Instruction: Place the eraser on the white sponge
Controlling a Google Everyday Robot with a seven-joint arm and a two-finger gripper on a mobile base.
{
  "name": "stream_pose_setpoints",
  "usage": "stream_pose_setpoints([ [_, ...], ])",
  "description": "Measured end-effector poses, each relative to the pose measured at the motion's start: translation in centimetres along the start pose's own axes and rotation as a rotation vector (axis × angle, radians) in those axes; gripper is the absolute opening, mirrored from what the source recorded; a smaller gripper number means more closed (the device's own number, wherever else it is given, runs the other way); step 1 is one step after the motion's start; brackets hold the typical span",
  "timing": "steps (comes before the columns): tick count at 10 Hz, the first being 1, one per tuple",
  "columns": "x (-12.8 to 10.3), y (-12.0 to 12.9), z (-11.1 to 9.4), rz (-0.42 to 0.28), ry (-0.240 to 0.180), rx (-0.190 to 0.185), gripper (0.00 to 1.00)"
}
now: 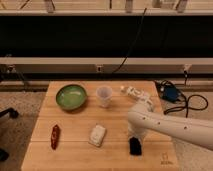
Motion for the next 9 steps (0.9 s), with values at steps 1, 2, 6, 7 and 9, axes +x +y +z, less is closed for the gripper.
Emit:
stream_pose_setpoints([
  [1, 0.0, 0.1, -0.1, 0.003, 0.0, 0.001, 0.01],
  [2, -0.1, 0.1, -0.4, 0.0, -0.001, 0.009, 0.0],
  [6, -0.7, -0.1, -4.6, -0.02, 0.022, 0.084, 0.0],
  [7, -1.1, -0.6, -5.6, -0.029, 0.028, 0.094, 0.0],
  [9, -1.8, -2.3, -6.9, -0.06, 0.039, 0.105, 0.0],
])
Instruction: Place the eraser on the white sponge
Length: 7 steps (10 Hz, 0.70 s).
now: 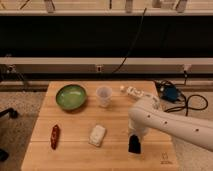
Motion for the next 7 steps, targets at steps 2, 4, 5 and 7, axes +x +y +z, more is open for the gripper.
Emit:
stream_pose_setpoints([
  [2, -0.8, -2.4, -0.6, -0.042, 0.002, 0.0, 0.0],
  [4, -1.9, -5.7, -1.2, -0.098, 0.008, 0.001, 0.0],
  [5, -2.2, -7.1, -1.3, -0.124, 0.012, 0.0, 0.0],
  [7, -3.0, -10.6, -1.4, -0.182, 0.02, -0.003, 0.0],
])
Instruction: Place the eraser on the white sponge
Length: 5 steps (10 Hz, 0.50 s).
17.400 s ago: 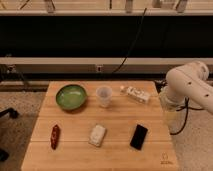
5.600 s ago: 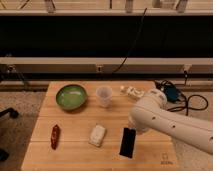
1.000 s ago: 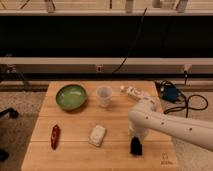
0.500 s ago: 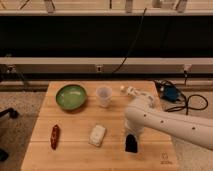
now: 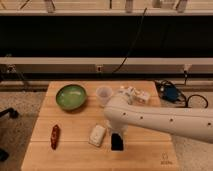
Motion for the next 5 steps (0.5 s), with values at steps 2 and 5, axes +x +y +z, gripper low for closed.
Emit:
stream_pose_setpoints([
  [2, 0.2, -1.9, 0.1, -0.035, 0.006, -0.001, 0.05],
  [5, 1.1, -4.5, 0.3, -0.068, 0.012, 0.004, 0.35],
])
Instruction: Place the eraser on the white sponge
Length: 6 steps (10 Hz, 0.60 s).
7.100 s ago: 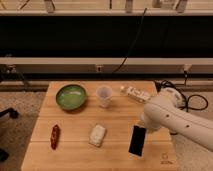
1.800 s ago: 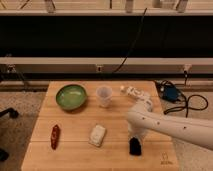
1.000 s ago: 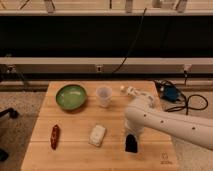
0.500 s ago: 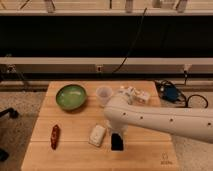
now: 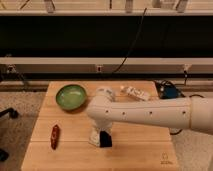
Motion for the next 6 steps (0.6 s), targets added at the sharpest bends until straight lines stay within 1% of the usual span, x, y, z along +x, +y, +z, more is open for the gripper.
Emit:
stream_pose_setpoints([
  [1, 0.5, -0.6, 0.2, -0.006, -0.004, 0.003, 0.47],
  [4, 1.2, -2.3, 1.1, -0.024, -0.016, 0.008, 0.75],
  [5, 1.4, -2.9, 1.5, -0.03, -0.021, 0.008, 0.8],
  [6, 1.5, -3.4, 1.9, -0.033, -0.025, 0.009, 0.8],
])
